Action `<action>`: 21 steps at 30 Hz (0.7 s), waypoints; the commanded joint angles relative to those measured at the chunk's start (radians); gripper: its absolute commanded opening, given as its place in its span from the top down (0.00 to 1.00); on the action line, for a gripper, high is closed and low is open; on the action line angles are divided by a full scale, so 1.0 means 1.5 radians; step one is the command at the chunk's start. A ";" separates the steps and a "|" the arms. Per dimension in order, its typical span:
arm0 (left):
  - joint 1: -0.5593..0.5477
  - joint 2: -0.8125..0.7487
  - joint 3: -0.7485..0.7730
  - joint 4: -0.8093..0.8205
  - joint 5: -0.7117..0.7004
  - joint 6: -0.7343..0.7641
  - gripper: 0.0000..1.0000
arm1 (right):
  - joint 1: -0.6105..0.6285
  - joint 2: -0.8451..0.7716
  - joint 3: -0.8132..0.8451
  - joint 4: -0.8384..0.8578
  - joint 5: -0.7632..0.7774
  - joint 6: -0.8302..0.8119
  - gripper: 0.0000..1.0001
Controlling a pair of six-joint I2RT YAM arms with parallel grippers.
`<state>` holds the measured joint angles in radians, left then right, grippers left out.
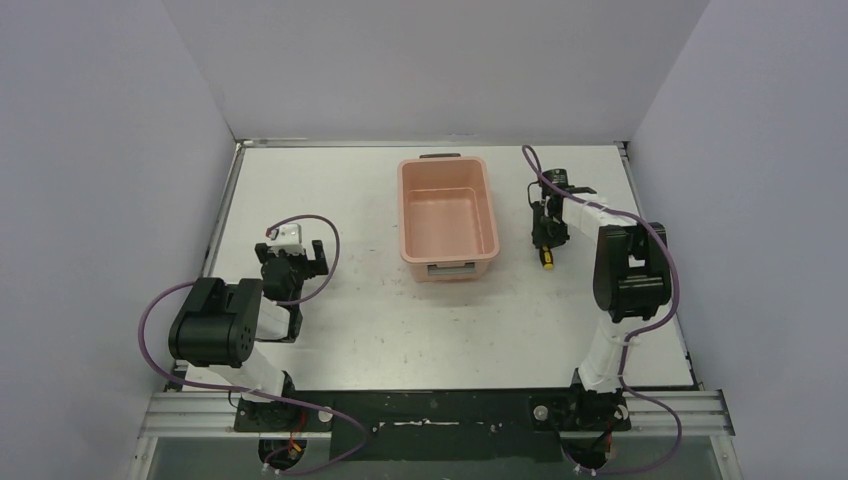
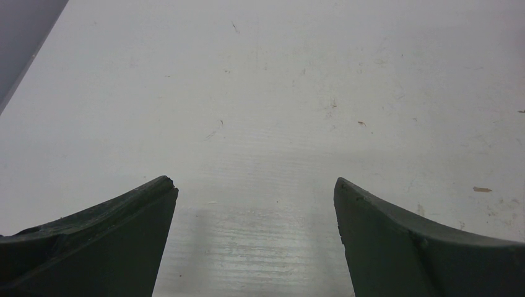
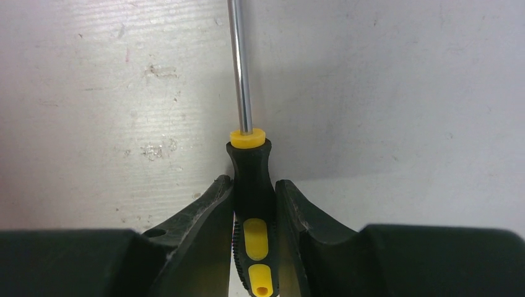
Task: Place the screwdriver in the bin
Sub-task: Pick up the screwdriver from the center of the board.
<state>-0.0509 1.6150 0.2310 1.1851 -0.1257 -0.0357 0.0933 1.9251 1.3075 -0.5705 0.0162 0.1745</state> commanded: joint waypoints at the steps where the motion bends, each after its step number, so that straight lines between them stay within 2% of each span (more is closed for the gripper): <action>1: -0.001 -0.003 0.015 0.019 0.004 0.006 0.03 | 0.005 -0.070 0.039 -0.024 0.031 -0.004 1.00; 21: -0.001 -0.003 0.015 0.019 0.004 0.006 0.03 | 0.028 -0.183 0.146 -0.123 0.057 0.010 1.00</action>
<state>-0.0509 1.6150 0.2310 1.1851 -0.1257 -0.0357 0.1257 1.7306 1.4677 -0.7208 0.0578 0.1722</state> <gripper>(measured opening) 0.971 0.256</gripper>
